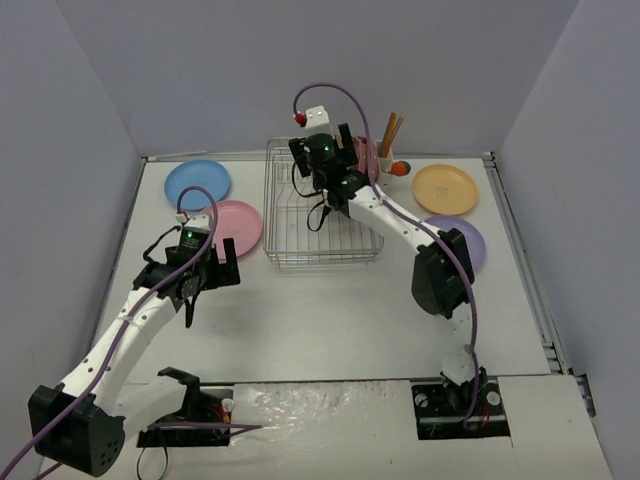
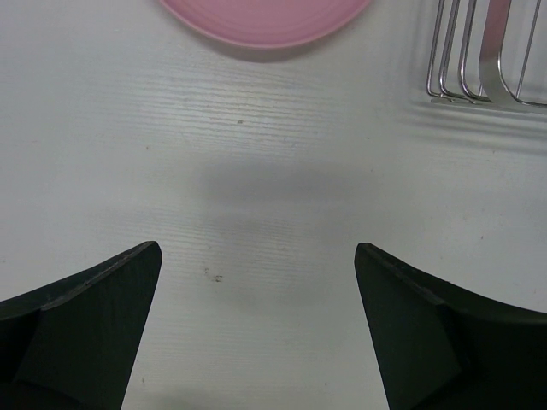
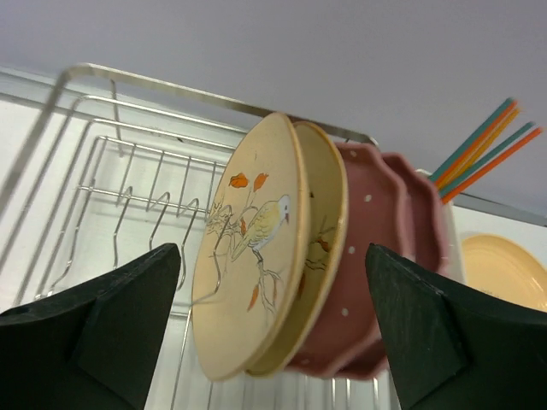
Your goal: Load the plates into the dish rack
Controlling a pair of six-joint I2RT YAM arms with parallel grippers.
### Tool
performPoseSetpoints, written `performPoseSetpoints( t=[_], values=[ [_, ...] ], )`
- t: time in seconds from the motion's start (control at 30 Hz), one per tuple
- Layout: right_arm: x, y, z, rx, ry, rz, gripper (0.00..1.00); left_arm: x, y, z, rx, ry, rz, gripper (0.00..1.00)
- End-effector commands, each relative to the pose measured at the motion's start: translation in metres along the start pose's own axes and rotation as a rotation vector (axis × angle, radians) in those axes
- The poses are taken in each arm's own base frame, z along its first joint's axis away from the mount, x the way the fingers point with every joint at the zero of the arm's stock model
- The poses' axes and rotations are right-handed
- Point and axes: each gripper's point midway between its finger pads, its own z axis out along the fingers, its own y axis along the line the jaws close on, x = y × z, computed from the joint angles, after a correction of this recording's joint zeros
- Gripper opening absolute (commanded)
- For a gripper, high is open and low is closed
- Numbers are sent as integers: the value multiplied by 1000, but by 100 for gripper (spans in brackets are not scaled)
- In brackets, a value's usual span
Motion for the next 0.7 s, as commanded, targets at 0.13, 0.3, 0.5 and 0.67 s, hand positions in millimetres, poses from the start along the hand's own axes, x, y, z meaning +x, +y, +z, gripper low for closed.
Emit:
performPoseSetpoints(
  t=[0.13,0.3,0.5,0.67],
  values=[
    [-112,-61,-135,-265,-237,238,96,-63,-18,-2,74,-159,200,86],
    [-90,-87,-178,-416,-230,317,100,-76,-23,21,65,-150,326,86],
    [-66,-99,-216,-461,-225,281,100,-84,-29,60,103,-150,411,86],
    [-57,-108,-235,-457,-235,315,100,-75,-44,99,200,-44,551,86]
  ],
)
